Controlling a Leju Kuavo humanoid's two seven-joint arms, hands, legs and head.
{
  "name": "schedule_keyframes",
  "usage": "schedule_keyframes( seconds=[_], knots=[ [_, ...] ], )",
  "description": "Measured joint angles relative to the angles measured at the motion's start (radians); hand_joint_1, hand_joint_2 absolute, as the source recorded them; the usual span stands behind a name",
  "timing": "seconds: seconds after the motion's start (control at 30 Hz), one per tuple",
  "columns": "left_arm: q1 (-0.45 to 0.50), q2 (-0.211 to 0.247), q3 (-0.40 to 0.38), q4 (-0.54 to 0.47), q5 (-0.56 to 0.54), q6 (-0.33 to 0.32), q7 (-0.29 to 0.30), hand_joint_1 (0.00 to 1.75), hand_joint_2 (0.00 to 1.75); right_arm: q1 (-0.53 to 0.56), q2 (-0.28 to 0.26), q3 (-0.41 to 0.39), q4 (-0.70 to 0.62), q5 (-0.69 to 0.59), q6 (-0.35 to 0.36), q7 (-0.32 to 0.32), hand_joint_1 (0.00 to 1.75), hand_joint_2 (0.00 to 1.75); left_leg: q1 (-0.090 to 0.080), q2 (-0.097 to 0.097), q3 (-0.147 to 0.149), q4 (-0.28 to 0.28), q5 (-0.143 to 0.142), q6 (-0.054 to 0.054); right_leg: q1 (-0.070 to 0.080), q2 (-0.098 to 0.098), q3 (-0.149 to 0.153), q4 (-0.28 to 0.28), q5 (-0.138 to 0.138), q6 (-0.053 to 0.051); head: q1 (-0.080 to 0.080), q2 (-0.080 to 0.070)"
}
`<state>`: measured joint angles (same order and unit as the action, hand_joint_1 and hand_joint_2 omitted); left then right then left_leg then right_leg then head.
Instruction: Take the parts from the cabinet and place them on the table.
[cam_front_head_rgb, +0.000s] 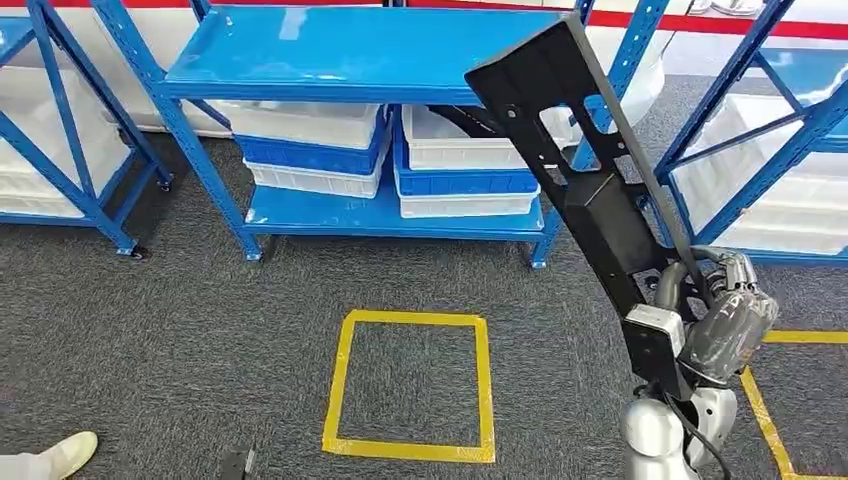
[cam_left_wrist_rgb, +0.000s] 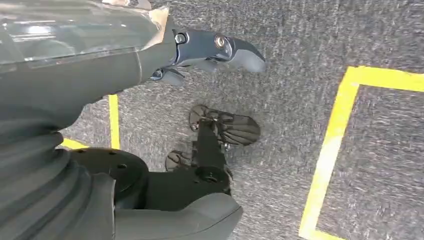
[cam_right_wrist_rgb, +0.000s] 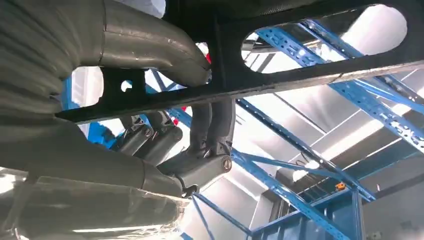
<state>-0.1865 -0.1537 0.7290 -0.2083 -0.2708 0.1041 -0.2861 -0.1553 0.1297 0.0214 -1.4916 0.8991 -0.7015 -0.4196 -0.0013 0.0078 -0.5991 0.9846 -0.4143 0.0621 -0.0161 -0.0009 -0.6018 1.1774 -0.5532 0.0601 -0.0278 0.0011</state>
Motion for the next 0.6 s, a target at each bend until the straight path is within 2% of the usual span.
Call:
schedule_keyframes(
  seconds=[0.03,0.07,0.1,0.17,0.2,0.23,0.27,0.3,0.33,0.37,0.4,0.43,0.47,0.5,0.53,0.57,0.6],
  knots=[
    [0.000,0.000,0.000,0.000,0.000,0.000,0.000,0.00,1.75,-0.001,0.000,0.000,0.000,0.000,0.000,0.000,1.75,1.75,0.000,0.000,-0.005,0.007,0.002,-0.003,0.000,0.000,0.079,-0.130,0.036,0.006,0.001,0.000],
    [0.000,0.000,0.000,0.000,0.000,-0.001,0.000,0.00,1.75,-0.003,0.000,0.000,-0.001,0.000,0.000,0.000,1.75,1.75,0.000,0.000,-0.010,0.011,0.005,-0.007,0.000,-0.001,0.116,-0.208,0.030,-0.003,0.002,0.000],
    [-0.001,0.000,0.000,0.000,0.000,-0.001,0.000,0.00,1.75,-0.001,0.001,0.000,-0.001,0.000,0.000,0.000,1.75,1.75,-0.004,-0.001,-0.017,0.011,0.011,-0.015,0.011,0.002,0.123,-0.194,0.046,-0.014,-0.002,0.000],
    [-0.001,0.000,0.000,0.000,0.000,-0.001,0.000,0.00,1.75,-0.002,0.001,-0.001,-0.003,0.000,0.000,0.001,1.75,1.75,-0.003,0.000,-0.020,0.014,0.021,-0.026,0.010,0.003,0.110,-0.196,0.051,-0.015,-0.002,0.000],
    [-0.001,-0.001,0.000,0.000,0.000,-0.002,0.000,0.00,1.75,-0.003,0.001,-0.002,-0.004,0.000,0.000,0.001,1.75,1.75,-0.001,0.000,-0.022,0.011,0.028,-0.033,0.010,0.002,0.104,-0.195,0.056,-0.023,-0.003,0.000],
    [0.000,0.000,0.000,0.000,0.000,-0.002,0.000,0.00,1.75,-0.003,0.001,-0.003,-0.005,0.000,0.000,0.002,1.75,1.75,-0.001,-0.003,-0.028,0.013,0.025,-0.041,-0.002,0.001,0.095,-0.206,0.066,-0.039,-0.001,0.000],
    [0.000,0.001,0.000,0.000,0.000,-0.002,0.000,0.00,1.75,-0.006,0.002,-0.003,-0.006,0.000,0.000,0.002,1.75,1.75,0.003,-0.008,-0.037,0.032,-0.009,-0.049,-0.003,0.000,0.094,-0.205,0.075,-0.051,-0.004,0.000],
    [0.000,0.001,0.000,0.000,0.000,-0.001,0.000,0.00,1.75,-0.007,0.003,-0.003,-0.006,0.000,0.000,0.002,1.75,1.75,0.005,-0.009,-0.053,0.078,-0.060,-0.055,-0.003,-0.001,0.087,-0.204,0.082,-0.061,-0.010,0.000],
    [0.000,0.001,0.000,0.000,0.000,-0.001,0.001,0.00,1.75,-0.007,0.003,-0.003,-0.006,0.000,0.000,0.003,1.75,1.75,0.007,-0.009,-0.075,0.148,-0.113,-0.060,-0.003,-0.002,0.077,-0.204,0.088,-0.066,-0.016,0.000],
    [0.000,0.001,0.000,0.000,0.000,-0.002,0.001,0.00,1.75,-0.007,0.003,-0.003,-0.006,0.001,0.000,0.005,1.75,1.75,0.009,-0.010,-0.101,0.230,-0.159,-0.066,-0.002,-0.003,0.066,-0.203,0.096,-0.066,-0.014,0.000],
    [0.000,0.001,0.000,0.000,0.000,-0.002,0.001,0.00,1.75,-0.006,0.003,-0.004,-0.006,0.001,0.000,0.008,1.75,1.75,0.012,-0.010,-0.119,0.296,-0.182,-0.070,-0.002,-0.003,0.054,-0.200,0.103,-0.065,-0.015,0.000],
    [0.001,0.001,0.000,0.000,0.000,-0.002,0.001,0.00,1.75,-0.006,0.003,-0.004,-0.006,0.001,0.000,0.011,1.75,1.75,0.013,-0.010,-0.119,0.319,-0.179,-0.072,-0.002,-0.003,0.044,-0.198,0.108,-0.063,-0.016,0.000],
    [0.001,0.001,0.000,0.000,0.000,-0.001,0.001,0.00,1.75,-0.006,0.003,-0.004,-0.006,0.001,0.000,0.012,1.75,1.75,0.016,-0.009,-0.092,0.297,-0.147,-0.072,-0.003,-0.002,0.032,-0.194,0.114,-0.059,-0.016,0.000],
    [0.001,0.001,0.000,0.000,0.000,-0.001,0.001,0.00,1.75,-0.006,0.003,-0.004,-0.006,0.001,0.000,0.014,1.75,1.75,0.017,-0.009,-0.051,0.243,-0.114,-0.072,-0.004,-0.002,0.024,-0.190,0.118,-0.055,-0.016,0.000],
    [0.000,0.002,0.000,0.000,0.000,-0.001,0.001,0.00,1.75,-0.006,0.003,-0.004,-0.006,0.001,0.000,0.017,1.75,1.75,0.019,-0.009,0.011,0.153,-0.080,-0.070,-0.004,-0.002,0.017,-0.186,0.122,-0.054,-0.017,0.000],
    [0.000,0.002,0.000,0.000,0.000,-0.002,0.001,0.00,1.75,-0.006,0.003,-0.004,-0.006,0.001,0.000,0.019,1.75,1.75,0.020,-0.011,0.072,0.060,-0.076,-0.066,-0.004,-0.002,0.014,-0.181,0.124,-0.050,-0.017,0.000],
    [-0.001,0.002,0.000,0.000,0.000,-0.003,0.001,0.00,1.75,-0.005,0.003,-0.005,-0.009,0.001,0.000,0.019,1.75,1.75,0.015,-0.014,0.100,0.017,-0.100,-0.062,0.001,-0.002,0.007,-0.180,0.129,-0.042,-0.016,0.000]
  ],
)
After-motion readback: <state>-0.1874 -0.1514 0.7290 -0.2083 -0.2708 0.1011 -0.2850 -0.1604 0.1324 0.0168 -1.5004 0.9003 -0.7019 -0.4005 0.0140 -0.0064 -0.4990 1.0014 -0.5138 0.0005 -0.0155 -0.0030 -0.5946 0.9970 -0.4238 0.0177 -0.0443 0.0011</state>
